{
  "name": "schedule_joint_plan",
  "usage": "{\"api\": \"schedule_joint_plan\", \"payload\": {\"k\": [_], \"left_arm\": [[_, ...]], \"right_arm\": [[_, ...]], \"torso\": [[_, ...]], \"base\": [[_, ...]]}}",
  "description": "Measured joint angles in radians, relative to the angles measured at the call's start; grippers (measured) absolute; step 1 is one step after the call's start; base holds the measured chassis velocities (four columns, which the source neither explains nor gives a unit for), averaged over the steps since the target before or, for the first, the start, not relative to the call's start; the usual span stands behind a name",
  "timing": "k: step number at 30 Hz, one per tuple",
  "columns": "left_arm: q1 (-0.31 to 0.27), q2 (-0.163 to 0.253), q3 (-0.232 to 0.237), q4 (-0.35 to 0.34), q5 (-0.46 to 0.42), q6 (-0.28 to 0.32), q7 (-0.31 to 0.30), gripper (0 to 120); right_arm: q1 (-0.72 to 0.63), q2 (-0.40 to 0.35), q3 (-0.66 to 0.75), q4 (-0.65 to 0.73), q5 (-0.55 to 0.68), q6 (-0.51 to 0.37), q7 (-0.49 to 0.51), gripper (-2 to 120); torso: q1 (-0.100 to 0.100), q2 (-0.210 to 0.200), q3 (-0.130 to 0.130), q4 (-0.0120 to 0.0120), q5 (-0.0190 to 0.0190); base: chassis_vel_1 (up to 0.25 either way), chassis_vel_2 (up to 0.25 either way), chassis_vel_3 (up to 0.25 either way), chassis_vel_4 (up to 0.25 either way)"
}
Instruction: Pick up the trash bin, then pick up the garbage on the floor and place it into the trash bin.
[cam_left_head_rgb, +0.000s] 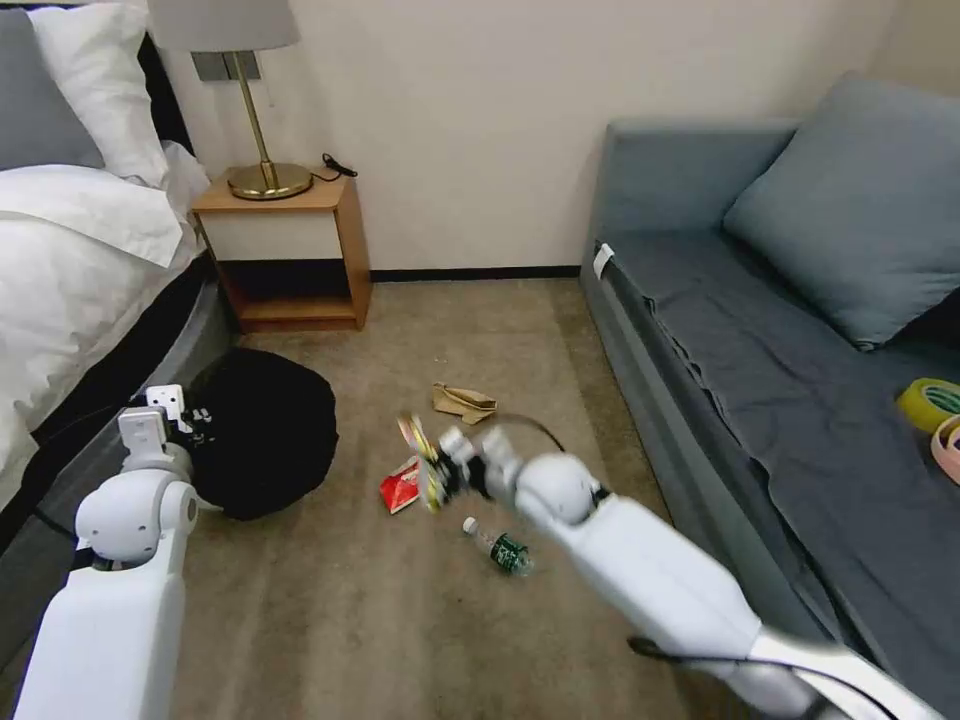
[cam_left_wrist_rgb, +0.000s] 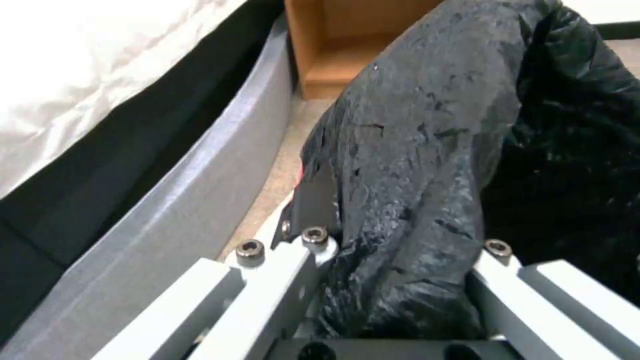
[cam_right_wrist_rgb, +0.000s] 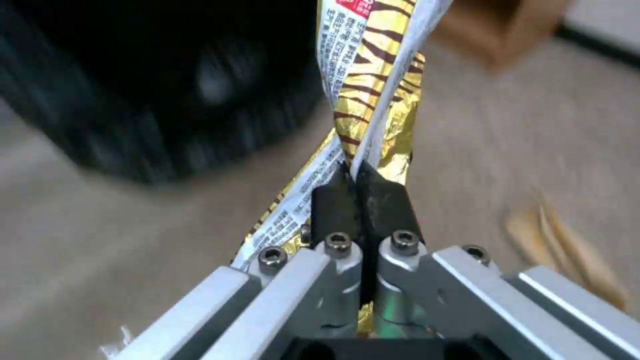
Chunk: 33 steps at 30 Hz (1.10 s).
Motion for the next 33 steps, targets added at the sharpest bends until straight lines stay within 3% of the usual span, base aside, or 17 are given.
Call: {"api": "schedule_joint_plan", "payload": {"k": [11,22,28,30,33], "left_arm": [[0.014,-0.014,-0.001,-0.04,0.003,-0.001,0.027,5],[0.05,-0.035,0.006,-0.087,-0.002,-0.011,0.06,5],[0.063,-0.041,0.005,-0.096,-0.002,-0.014,0.06,5],[0.068,-0.041,0.004,-0.099,-0.002,-0.015,0.06,5],[0.077,-0.041,-0.001,-0.105,-0.002,-0.017,0.059,5]], "right_arm": [[0.264,0.099,-0.199,-0.111,0.11,0.008,0.033,0],[0.263,0.212,-0.27,-0.174,0.144,0.045,0.074,0],[0.247,0.235,-0.278,-0.193,0.125,0.055,0.088,0],[0.241,0.238,-0.278,-0.197,0.117,0.056,0.09,5],[0.229,0.237,-0.28,-0.201,0.1,0.058,0.097,22]], "torso": [[0.0,0.0,0.0,0.0,-0.0002],[0.0,0.0,0.0,0.0001,-0.0002],[0.0,0.0,0.0,0.0001,-0.0001],[0.0,0.0,0.0,0.0001,-0.0001],[0.0,0.0,0.0,0.0001,0.0]], "base": [[0.0,0.0,0.0,0.0],[0.0,0.0,0.0,0.0],[0.0,0.0,0.0,0.0],[0.0,0.0,0.0,0.0],[0.0,0.0,0.0,0.0]]}}
